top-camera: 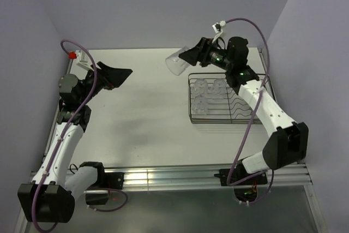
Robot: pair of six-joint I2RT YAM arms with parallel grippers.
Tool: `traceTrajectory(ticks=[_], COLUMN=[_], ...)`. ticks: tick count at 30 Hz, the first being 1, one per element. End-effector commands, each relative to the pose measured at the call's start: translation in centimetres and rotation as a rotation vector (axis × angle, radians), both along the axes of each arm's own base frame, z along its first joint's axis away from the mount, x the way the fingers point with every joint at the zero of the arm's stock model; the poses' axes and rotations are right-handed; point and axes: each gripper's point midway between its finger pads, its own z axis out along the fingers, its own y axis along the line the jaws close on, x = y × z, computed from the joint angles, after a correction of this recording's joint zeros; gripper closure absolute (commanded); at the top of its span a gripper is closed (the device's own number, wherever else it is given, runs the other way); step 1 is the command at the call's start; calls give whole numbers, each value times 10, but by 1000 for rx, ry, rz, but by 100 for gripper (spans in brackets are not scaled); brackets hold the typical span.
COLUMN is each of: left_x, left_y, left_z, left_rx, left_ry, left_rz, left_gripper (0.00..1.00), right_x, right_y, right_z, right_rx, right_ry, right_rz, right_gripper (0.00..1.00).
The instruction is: Load the cups into the dish rack
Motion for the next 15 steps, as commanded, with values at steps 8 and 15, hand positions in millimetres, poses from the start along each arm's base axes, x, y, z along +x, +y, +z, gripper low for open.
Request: traceTrajectory(ticks=[8,15], left_x=[-9,-5], left_y=[2,0], left_z=[8,4], left_rx=[146,130], left_ry=[-81,-65], left_rz=[-16,-24], left_gripper=[16,16], right_x=[-37,-58], right_y=[-119,-157], right_z=[1,-55], right_rx=[-411,-627], right_ry=[-220,-149], right_rz=[-236,-299], right_gripper=[54,56])
